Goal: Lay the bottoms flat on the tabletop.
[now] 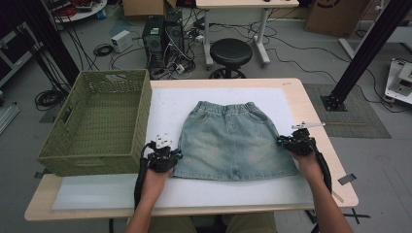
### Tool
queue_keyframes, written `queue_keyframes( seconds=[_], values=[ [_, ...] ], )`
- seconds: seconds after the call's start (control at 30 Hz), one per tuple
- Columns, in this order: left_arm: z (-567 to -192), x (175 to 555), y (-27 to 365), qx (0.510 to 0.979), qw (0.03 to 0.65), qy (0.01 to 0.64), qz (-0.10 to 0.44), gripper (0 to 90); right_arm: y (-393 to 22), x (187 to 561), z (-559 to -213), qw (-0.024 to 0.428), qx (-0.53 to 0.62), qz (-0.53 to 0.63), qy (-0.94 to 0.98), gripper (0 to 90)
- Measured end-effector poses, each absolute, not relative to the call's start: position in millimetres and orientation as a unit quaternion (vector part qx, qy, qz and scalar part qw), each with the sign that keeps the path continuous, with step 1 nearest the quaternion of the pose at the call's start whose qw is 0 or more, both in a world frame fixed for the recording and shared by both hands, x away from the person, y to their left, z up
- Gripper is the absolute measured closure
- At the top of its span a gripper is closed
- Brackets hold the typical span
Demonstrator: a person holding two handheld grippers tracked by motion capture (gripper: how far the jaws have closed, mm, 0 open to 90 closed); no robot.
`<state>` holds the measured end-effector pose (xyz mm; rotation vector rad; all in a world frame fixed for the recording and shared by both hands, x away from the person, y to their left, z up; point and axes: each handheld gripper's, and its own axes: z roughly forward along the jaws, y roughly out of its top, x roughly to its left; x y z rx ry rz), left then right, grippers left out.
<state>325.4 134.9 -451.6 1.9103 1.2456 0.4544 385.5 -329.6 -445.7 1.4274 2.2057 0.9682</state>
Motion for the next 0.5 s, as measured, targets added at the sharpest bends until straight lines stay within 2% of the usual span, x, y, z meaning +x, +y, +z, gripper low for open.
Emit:
queue_keyframes(
  seconds=[0.2, 0.3, 0.43, 0.5],
  values=[
    [-452.0, 320.5, 134.7, 0.748, 0.406, 0.498, 0.165, 84.3, -333.7, 387.1, -444.7, 0.179, 0.508, 0.336, 0.773, 83.0],
    [-451.9, 320.4, 135.4, 0.747, 0.407, 0.499, 0.164, 83.1, -332.7, 386.3, -444.7, 0.179, 0.51, 0.337, 0.771, 79.2],
    [-450.5, 321.5, 138.9, 0.741, 0.435, 0.484, 0.166, 63.9, -336.1, 382.5, -442.8, 0.191, 0.504, 0.354, 0.764, 58.1],
    [-448.5, 321.7, 139.5, 0.733, 0.461, 0.467, 0.176, 52.5, -337.3, 379.1, -439.5, 0.2, 0.496, 0.367, 0.761, 52.4]
  ],
)
